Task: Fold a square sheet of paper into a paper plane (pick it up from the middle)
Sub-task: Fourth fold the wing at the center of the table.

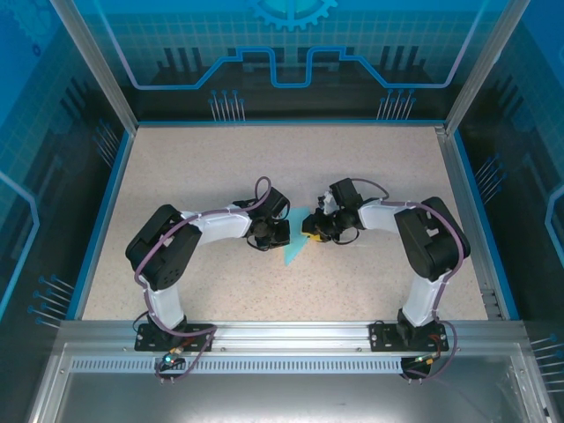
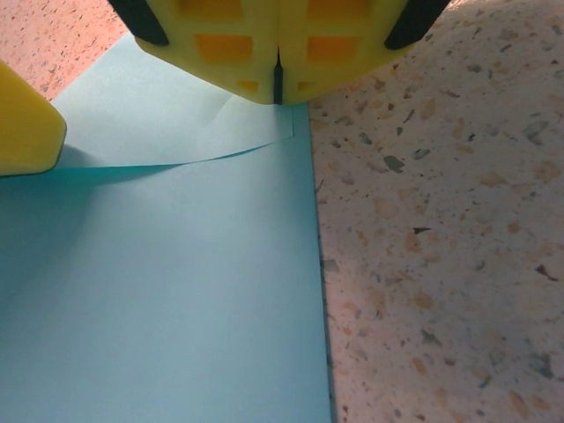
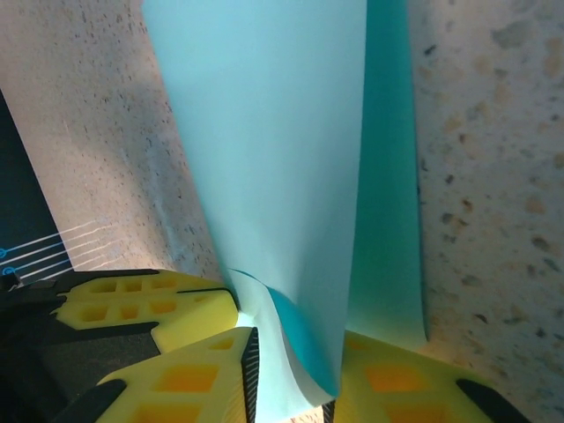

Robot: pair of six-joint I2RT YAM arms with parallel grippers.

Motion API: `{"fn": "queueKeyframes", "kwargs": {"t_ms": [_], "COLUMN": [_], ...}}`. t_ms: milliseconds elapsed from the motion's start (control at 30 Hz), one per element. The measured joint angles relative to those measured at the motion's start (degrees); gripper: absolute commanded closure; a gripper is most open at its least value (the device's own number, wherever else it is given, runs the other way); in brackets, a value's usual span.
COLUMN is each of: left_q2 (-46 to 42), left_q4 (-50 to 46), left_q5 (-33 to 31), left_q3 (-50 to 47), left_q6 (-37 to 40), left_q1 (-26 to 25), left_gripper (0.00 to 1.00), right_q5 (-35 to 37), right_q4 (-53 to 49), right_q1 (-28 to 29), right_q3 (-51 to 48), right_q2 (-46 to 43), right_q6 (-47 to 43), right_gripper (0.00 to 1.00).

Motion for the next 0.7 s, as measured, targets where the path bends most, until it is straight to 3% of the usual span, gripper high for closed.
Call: {"fn": "queueKeyframes", "kwargs": {"t_ms": [100, 167, 333, 700], "left_q2": [-0.02, -0.13, -2.6, -19.37], "left_q4": [0.0, -0.07, -2.99, -3.13], "left_q5": [0.0, 0.02, -0.92, -4.5], "left_q3": [0.0, 0.0, 0.0, -2.01], "left_q6": [0.02, 0.2, 2.25, 7.91], "left_q1": [0.0, 0.02, 0.13, 0.44], "left_gripper": [0.96, 0.89, 0.75, 0.5], "right_q5": [-0.52, -0.46, 1.77, 16.94], "right_q4": [0.66, 0.83, 0.33, -6.62], "right_q1": [0.0, 0.0, 0.5, 7.32], "right_q3": [0.0, 0.0, -0.11, 0.24], "right_q2": [0.98, 1.46, 0.66, -13.49], "right_q6": [0.63, 1.36, 2.6, 9.66], "right_gripper": [0.88, 0.93, 0.96, 0.98]}}
